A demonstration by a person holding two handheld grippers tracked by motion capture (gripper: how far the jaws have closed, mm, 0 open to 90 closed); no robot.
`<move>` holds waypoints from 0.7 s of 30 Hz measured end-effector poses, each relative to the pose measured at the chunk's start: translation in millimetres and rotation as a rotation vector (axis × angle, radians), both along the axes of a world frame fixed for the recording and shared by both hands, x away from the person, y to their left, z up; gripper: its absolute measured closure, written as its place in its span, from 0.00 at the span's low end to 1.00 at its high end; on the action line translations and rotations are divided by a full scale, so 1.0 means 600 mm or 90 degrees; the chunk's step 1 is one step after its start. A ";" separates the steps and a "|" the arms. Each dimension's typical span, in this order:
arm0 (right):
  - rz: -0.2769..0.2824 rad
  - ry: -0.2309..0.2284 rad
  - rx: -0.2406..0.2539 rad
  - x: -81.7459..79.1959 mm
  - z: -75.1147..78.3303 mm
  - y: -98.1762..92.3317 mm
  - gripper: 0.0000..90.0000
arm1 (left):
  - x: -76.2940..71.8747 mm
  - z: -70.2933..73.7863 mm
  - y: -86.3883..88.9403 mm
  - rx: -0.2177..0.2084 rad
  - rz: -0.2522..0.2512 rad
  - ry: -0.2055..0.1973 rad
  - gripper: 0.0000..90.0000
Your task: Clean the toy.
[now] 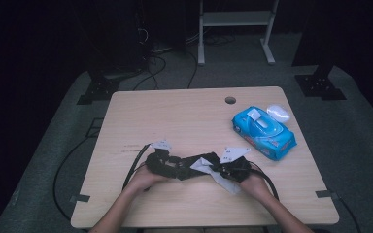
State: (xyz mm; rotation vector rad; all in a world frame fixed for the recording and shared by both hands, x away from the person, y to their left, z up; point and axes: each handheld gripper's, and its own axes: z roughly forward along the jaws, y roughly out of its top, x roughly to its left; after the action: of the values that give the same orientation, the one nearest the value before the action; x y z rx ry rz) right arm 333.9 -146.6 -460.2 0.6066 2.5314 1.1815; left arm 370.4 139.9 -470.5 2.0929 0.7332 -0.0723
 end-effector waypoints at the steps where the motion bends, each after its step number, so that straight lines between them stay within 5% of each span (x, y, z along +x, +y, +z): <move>1: 0.001 0.001 0.000 0.000 0.000 -0.001 0.95 | -0.001 0.001 0.000 0.002 -0.002 -0.005 0.29; 6: -0.005 -0.001 -0.004 -0.004 0.002 0.000 0.95 | -0.010 0.005 -0.004 0.017 -0.015 -0.057 0.29; 10: -0.006 0.008 0.002 -0.003 0.003 -0.005 0.94 | -0.022 0.009 -0.010 0.035 -0.026 -0.123 0.29; 15: -0.023 0.007 0.014 0.003 0.011 -0.020 0.94 | -0.031 0.012 -0.016 0.053 -0.036 -0.168 0.29; 21: -0.040 0.008 0.028 0.012 0.018 -0.036 0.94 | -0.044 0.016 -0.026 0.096 -0.046 -0.265 0.29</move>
State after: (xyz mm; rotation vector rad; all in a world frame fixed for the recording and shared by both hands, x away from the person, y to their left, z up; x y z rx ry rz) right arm 341.4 -168.4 -449.5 0.7015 2.4831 1.2184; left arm 343.8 124.4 -461.1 2.1782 0.4209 0.3786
